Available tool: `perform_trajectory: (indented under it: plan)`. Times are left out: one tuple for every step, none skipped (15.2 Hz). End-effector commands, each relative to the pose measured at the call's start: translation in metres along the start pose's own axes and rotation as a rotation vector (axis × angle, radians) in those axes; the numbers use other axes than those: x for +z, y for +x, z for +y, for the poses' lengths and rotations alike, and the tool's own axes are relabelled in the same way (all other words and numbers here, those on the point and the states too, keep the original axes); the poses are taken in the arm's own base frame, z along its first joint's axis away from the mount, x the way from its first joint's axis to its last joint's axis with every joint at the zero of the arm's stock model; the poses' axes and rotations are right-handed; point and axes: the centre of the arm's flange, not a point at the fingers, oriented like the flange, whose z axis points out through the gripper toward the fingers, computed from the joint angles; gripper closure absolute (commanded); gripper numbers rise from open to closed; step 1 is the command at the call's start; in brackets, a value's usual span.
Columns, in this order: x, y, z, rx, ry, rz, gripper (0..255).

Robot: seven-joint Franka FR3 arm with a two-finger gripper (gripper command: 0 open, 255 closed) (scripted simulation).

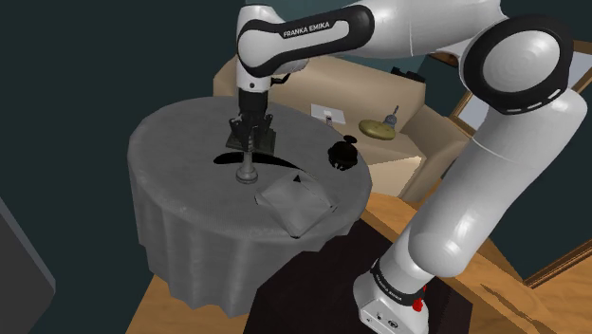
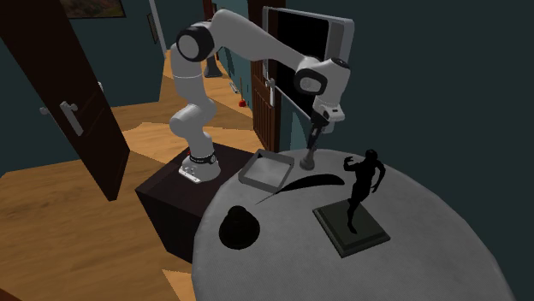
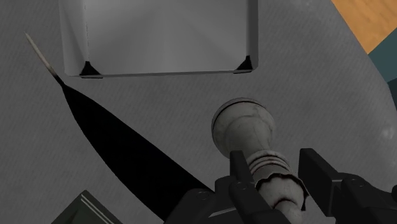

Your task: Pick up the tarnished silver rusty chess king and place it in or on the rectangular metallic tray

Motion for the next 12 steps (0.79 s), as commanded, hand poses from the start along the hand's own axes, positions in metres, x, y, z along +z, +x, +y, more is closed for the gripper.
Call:
perform_trajectory:
  plan:
    - [-0.011, -0.001, -0.001, 0.0, 0.0, 0.0, 255]
    - [-0.016, -0.002, -0.001, 0.0, 0.0, 0.0, 255]
    - [-0.022, -0.003, -0.001, 0.0, 0.0, 0.0, 255]
    - [-0.027, -0.004, -0.001, 0.0, 0.0, 0.0, 255]
    - [-0.032, -0.005, -0.001, 0.0, 0.0, 0.0, 255]
    - [-0.037, -0.006, -0.001, 0.0, 0.0, 0.0, 255]
    - [-0.042, -0.007, -0.001, 0.0, 0.0, 0.0, 255]
    - [-0.048, -0.007, -0.001, 0.0, 0.0, 0.0, 255]
    - [-0.053, -0.008, -0.001, 0.0, 0.0, 0.0, 255]
    - [-0.058, -0.009, -0.001, 0.0, 0.0, 0.0, 255]
    - [-0.063, -0.01, -0.001, 0.0, 0.0, 0.0, 255]
    - [-0.068, -0.011, -0.001, 0.0, 0.0, 0.0, 255]
